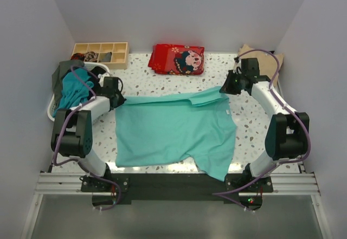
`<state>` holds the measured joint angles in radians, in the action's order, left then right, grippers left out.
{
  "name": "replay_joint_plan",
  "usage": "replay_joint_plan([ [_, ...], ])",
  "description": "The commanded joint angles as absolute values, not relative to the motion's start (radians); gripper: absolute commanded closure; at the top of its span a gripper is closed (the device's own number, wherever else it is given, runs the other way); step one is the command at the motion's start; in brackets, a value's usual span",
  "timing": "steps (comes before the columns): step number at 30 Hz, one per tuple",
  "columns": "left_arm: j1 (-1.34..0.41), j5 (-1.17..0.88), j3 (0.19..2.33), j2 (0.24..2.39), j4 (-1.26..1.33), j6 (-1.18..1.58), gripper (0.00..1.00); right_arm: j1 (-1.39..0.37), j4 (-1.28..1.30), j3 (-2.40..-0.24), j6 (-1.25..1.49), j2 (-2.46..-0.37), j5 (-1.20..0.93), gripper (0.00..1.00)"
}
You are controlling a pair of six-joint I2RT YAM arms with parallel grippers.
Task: Fold and stack the t-shirts
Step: Fold the flattened tshirt in 1/3 of the way
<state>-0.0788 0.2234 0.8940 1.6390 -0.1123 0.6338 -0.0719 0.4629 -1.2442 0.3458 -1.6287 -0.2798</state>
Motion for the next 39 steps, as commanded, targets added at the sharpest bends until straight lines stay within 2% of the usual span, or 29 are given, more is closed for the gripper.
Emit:
replay_joint_plan([
  [1,-0.072,0.196,0.945,1.660,-0.038,0.609,1.00,-0.072,0.445,-1.259,0.328,-1.608,-0.305,0.95],
  [16,-0.072,0.238,0.891,1.490,-0.084,0.603,1.00,-0.072,0.477,-1.278,0.334,-1.583,-0.287,0.96],
  [25,-0.074,0.178,0.838,1.416,-0.126,0.621,1.00,-0.074,0.567,-1.293,0.316,-1.583,-0.264,1.00],
  [39,-0.075,0.094,0.721,1.298,-0.241,0.658,1.00,-0.072,0.686,-1.132,0.272,-1.477,-0.215,1.00],
])
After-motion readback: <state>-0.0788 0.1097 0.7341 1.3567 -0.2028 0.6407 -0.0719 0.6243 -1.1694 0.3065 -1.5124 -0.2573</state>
